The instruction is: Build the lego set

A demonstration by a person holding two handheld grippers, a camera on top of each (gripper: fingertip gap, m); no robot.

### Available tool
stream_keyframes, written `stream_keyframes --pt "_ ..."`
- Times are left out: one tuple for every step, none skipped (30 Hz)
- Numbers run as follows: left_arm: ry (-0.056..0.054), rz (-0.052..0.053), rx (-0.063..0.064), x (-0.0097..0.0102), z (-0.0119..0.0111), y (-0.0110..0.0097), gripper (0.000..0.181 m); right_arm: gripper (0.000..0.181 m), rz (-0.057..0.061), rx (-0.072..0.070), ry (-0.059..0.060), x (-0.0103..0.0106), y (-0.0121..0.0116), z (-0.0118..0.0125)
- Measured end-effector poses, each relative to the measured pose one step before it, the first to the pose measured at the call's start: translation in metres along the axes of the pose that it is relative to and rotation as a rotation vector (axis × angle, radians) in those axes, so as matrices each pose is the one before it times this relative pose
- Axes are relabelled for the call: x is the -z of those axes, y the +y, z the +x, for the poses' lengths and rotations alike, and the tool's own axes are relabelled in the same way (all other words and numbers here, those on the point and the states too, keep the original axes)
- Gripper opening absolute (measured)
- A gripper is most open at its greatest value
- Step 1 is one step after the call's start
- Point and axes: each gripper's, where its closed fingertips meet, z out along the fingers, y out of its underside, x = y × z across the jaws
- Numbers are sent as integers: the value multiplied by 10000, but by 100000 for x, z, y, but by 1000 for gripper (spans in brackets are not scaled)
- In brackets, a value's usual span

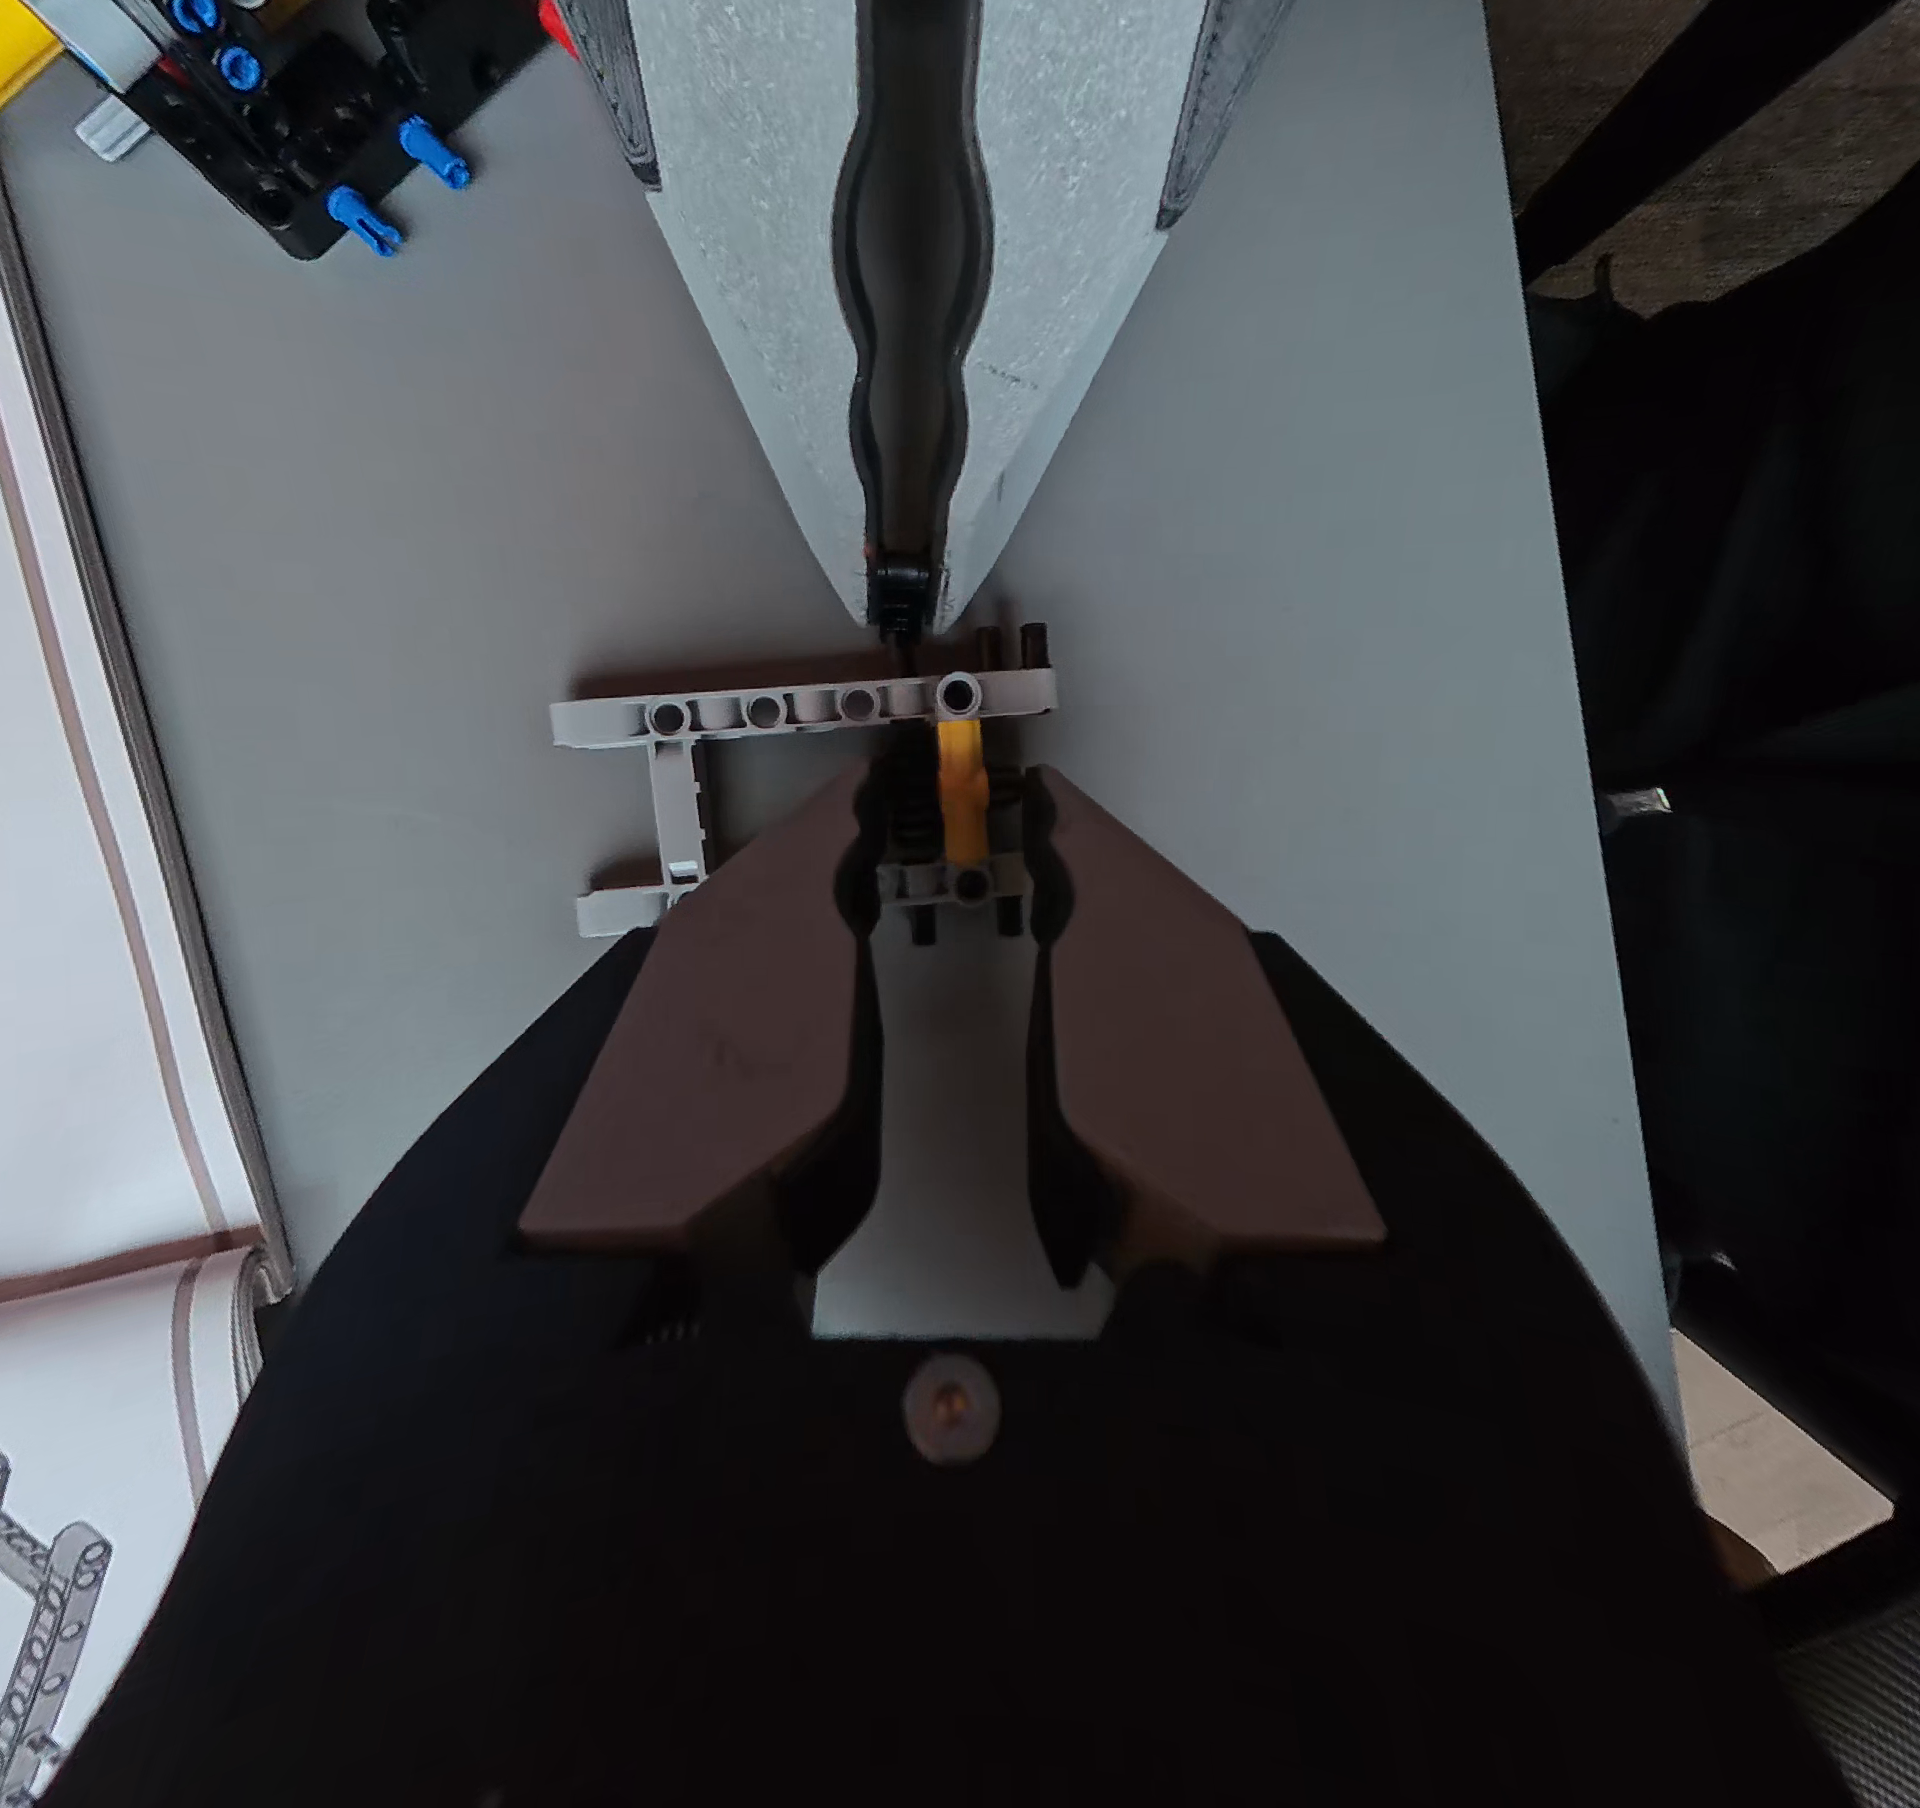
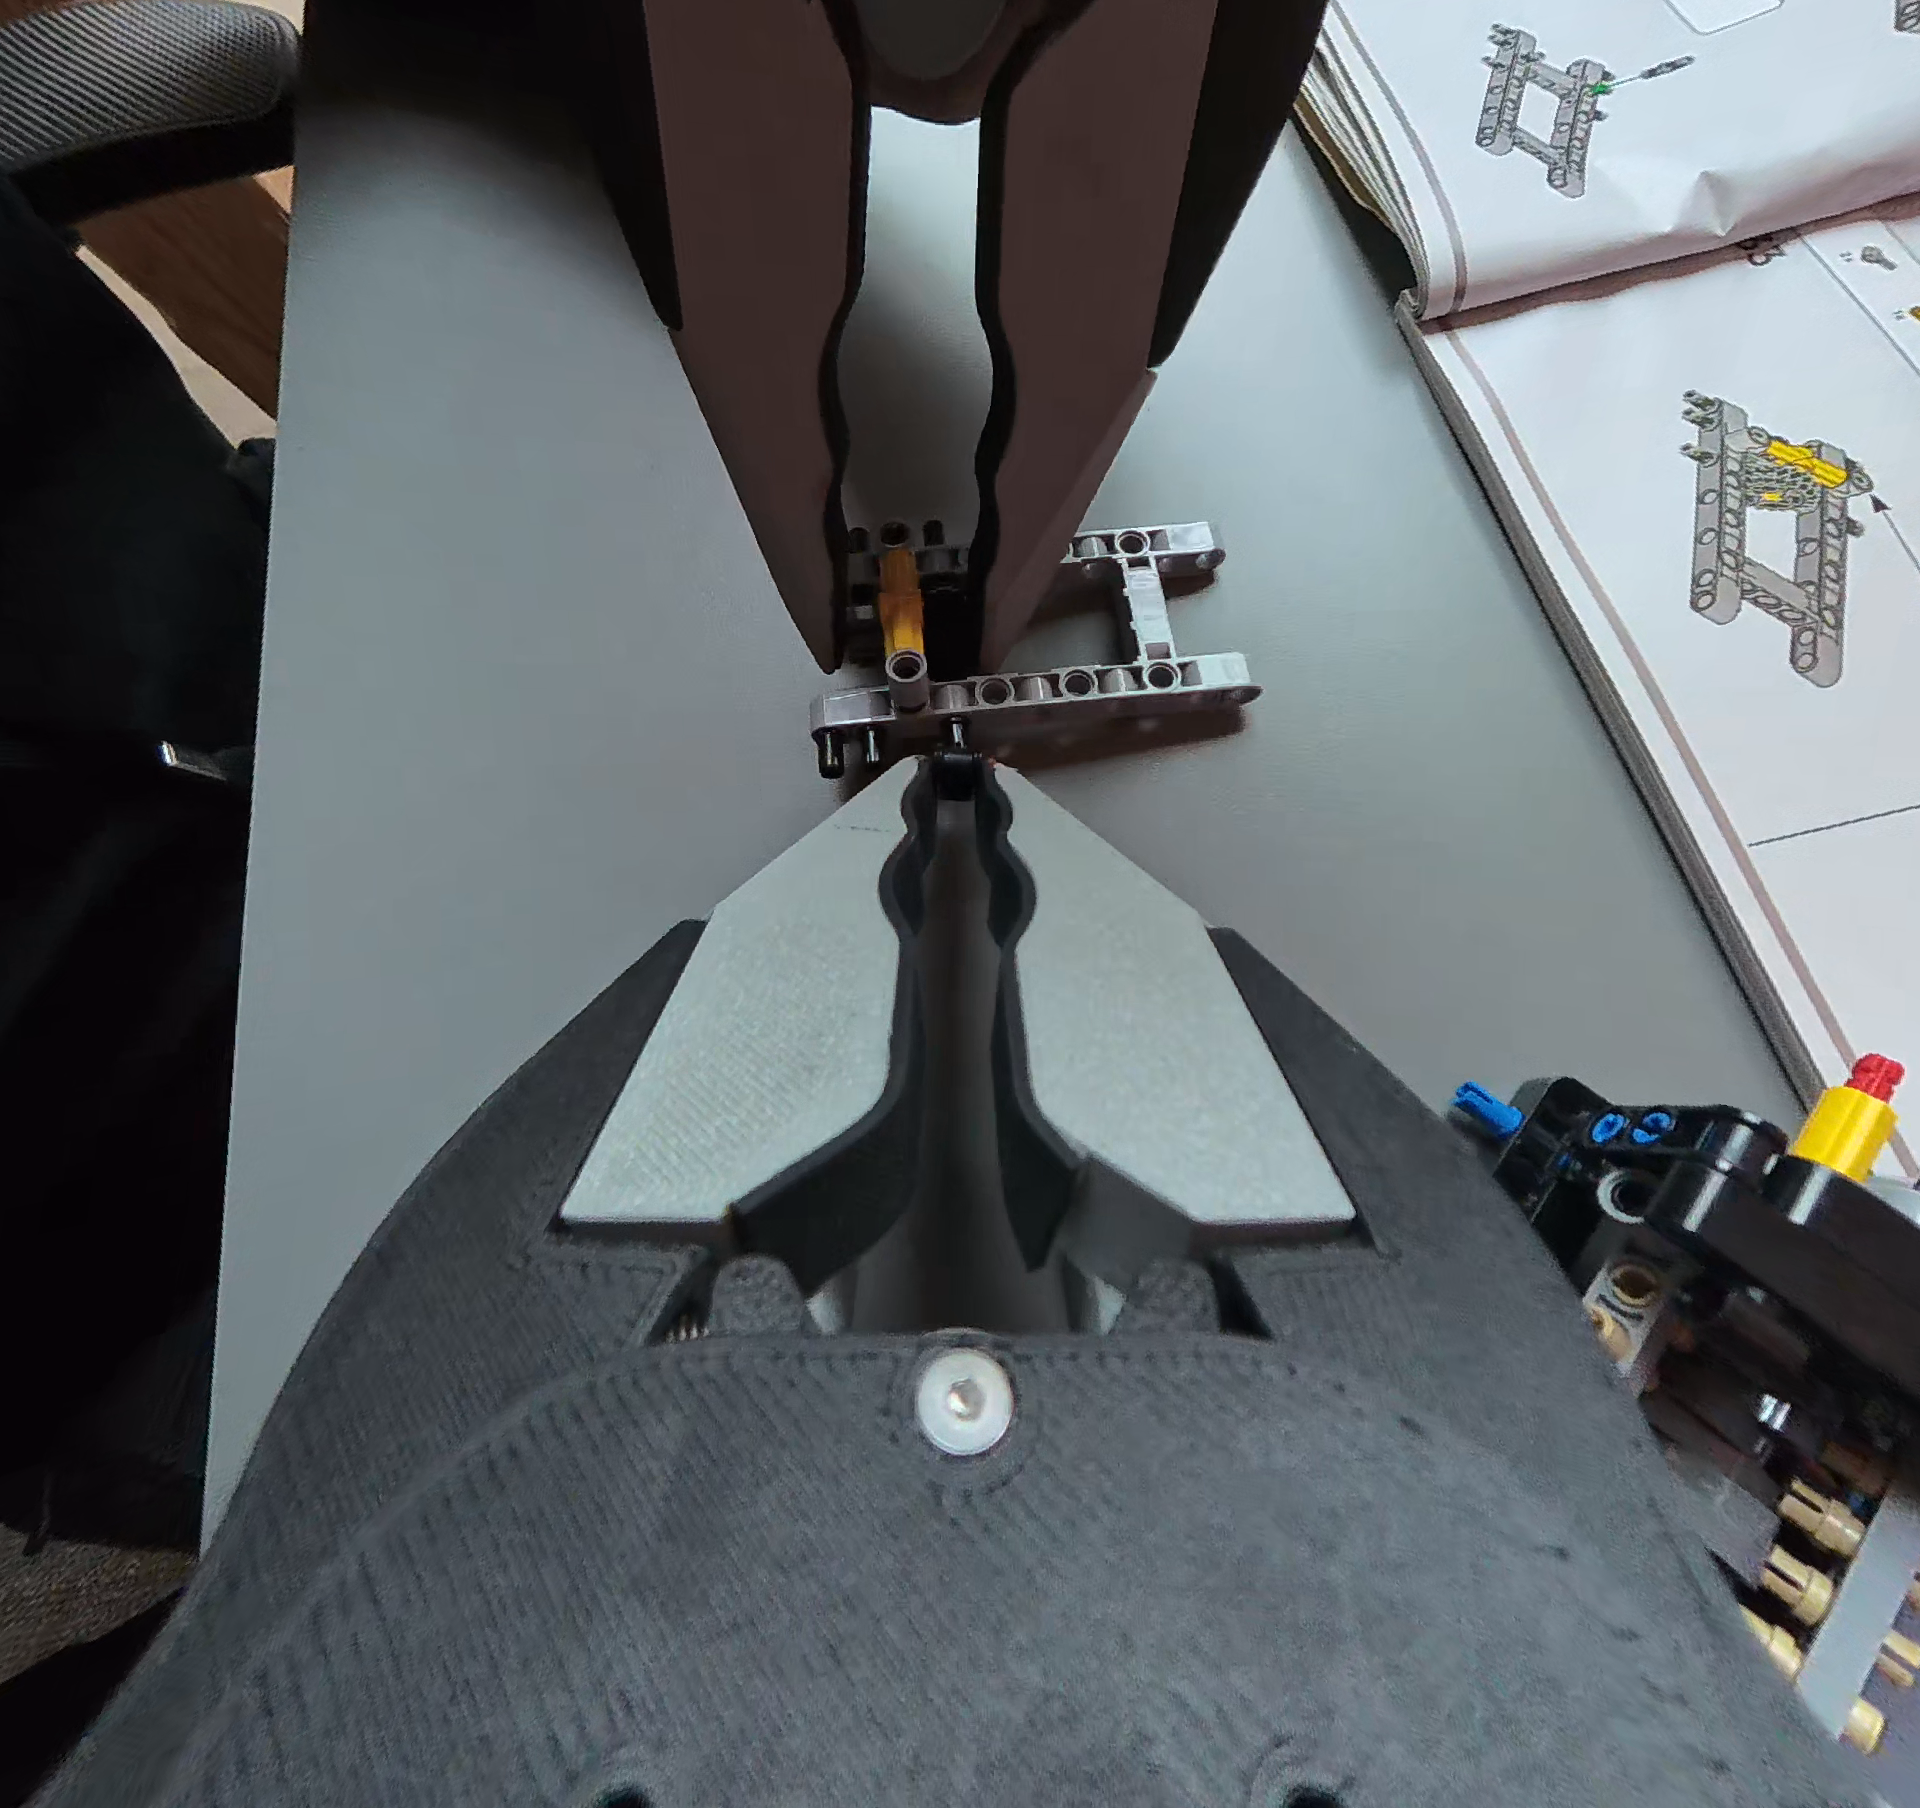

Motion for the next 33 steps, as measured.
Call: stream_keyframes --pt "-7 -49 -25 1 7 9 23 4 -76 28 7 -72 87 -6" --pt "-10 -58 -56 -16 1 11 23 4 -149 40 -15 -124 167 -38" --pt "9 -52 -46 5 0 9 22 4 -185 119 27 -177 187 -28" --pt "24 -62 -37 3 2 36 23 5 -142 199 75 -118 92 -30" --pt "44 -56 -49 14 0 43 23 5 -38 176 79 7 -78 8" --pt "67 -10 -10 10 -5 -1 22 4 -31 95 28 4 -33 9" --pt "80 16 25 11 6 0 22 5 5 30 -24 18 -28 0" --pt "50 19 10 12 4 3 22 5 19 19 -24 27 -45 4" --pt "16 12 -13 -2 -11 3 22 5 -17 52 15 -15 3 4" --pt "-3 0 -13 -2 0 3 22 4 -50 71 43 -74 44 -6" --pt "-25 -22 -41 -7 -1 22 22 4 -11 80 55 -48 12 -4" --pt "-28 -9 -53 -5 -4 6 22 4 12 16 21 -16 6 -3" --pt "-8 -4 -1 -7 2 -4 22 4 61 -26 -12 1 -5 -14" --pt "15 17 -2 -10 26 -17 22 4 50 -13 -60 7 7 -50" --pt "54 22 -18 -42 94 -21 22 5 4 12 -113 11 33 -145" --pt "81 11 -18 -44 145 -17 21 4 5 82 -108 -2 0 -180" --pt "91 -9 -31 -30 173 3 21 5 2 139 -52 -21 5 -158" --pt "-5 -12 -31 -20 40 2 22 5 3 131 49 -13 -6 -9" --pt "-13 -8 -2 -4 -6 2 22 5 5 46 26 -2 -3 -4" --pt "23 1 41 2 3 -5 22 5 8 31 11 4 -1 -15" --pt "44 28 32 10 -4 7 22 4 4 51 9 -10 4 -37" --pt "65 56 29 8 7 7 22 4 7 0 -15 -24 -1 -27" --pt "70 82 -5 9 0 25 22 5 11 -74 -51 -17 -1 -9" --pt "69 93 -4 12 3 4 22 4 16 -102 -59 -15 -5 3" --pt "59 66 19 9 5 6 22 5 16 -90 -50 -13 9 -5" --pt "15 31 -11 -4 -4 -5 22 4 17 -129 -70 -2 13 -13" --pt "-12 19 -16 -2 8 -9 22 5 22 -206 -98 -1 10 -13" --pt "1 33 26 -7 -4 -15 21 4 32 -243 -97 22 26 -28" --pt "14 83 36 -19 15 -16 21 5 33 -224 -72 32 49 -45" --pt "14 132 28 -45 50 -54 22 5 33 -175 -15 54 44 -47" --pt "7 110 33 -22 17 -29 22 5 33 -97 85 17 15 -19" --pt "4 67 1 -5 0 -1 23 5 24 -39 133 3 -1 7" --pt "16 53 17 8 -4 -12 23 5 26 -50 106 7 -4 -11"
